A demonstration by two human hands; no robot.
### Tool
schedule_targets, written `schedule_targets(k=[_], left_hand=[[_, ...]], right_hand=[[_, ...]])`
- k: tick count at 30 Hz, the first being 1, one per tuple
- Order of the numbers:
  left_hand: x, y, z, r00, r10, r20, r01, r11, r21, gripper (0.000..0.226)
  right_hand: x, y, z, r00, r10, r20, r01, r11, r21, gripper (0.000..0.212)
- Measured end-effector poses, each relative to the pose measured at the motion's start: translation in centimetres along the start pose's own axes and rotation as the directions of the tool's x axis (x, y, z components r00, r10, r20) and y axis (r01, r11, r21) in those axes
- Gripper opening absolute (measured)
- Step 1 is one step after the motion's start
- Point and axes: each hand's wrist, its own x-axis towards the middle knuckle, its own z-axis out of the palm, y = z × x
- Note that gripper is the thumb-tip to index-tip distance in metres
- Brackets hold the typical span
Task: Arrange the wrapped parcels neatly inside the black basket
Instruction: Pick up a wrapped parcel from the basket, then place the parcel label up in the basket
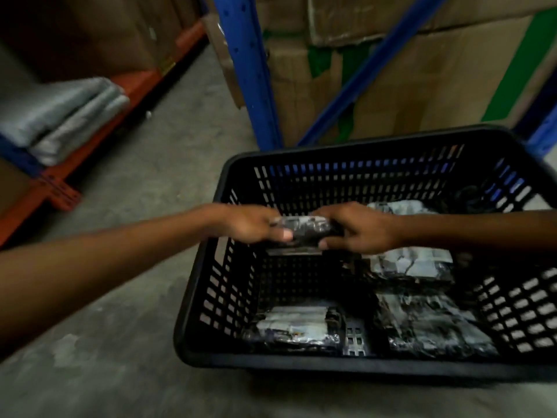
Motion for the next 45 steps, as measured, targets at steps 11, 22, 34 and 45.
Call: schedule_targets(k=[11,22,34,45], left_hand=[[-2.3,-1.8,0.1,0.964,-0.267,-0.010,0.084,0.338,-0.937,0.071],[5.3,-2.6,4.5,0.881,-0.452,-0.141,0.145,0.542,-0.828,0.045],[10.9,-2.6,6.4,0.861,-0.507,-0.043,0.389,0.709,-0.588,0.058],[8.1,-1.7,6.1,0.917,-0.391,-0.081,0.326,0.849,-0.417,0.046]], right_hand=[[1.5,-1.0,-2.2,0.679,0.692,0.247,-0.494,0.181,0.850,0.047],[4.7,0.5,4.6,0.705,0.691,0.159,-0.510,0.339,0.791,0.024],[9.5,3.5,8.3,0.665,0.704,0.248,-0.744,0.597,0.301,0.100],[5.6,2.1,6.7,0.798,0.577,0.177,-0.579,0.649,0.494,0.055]])
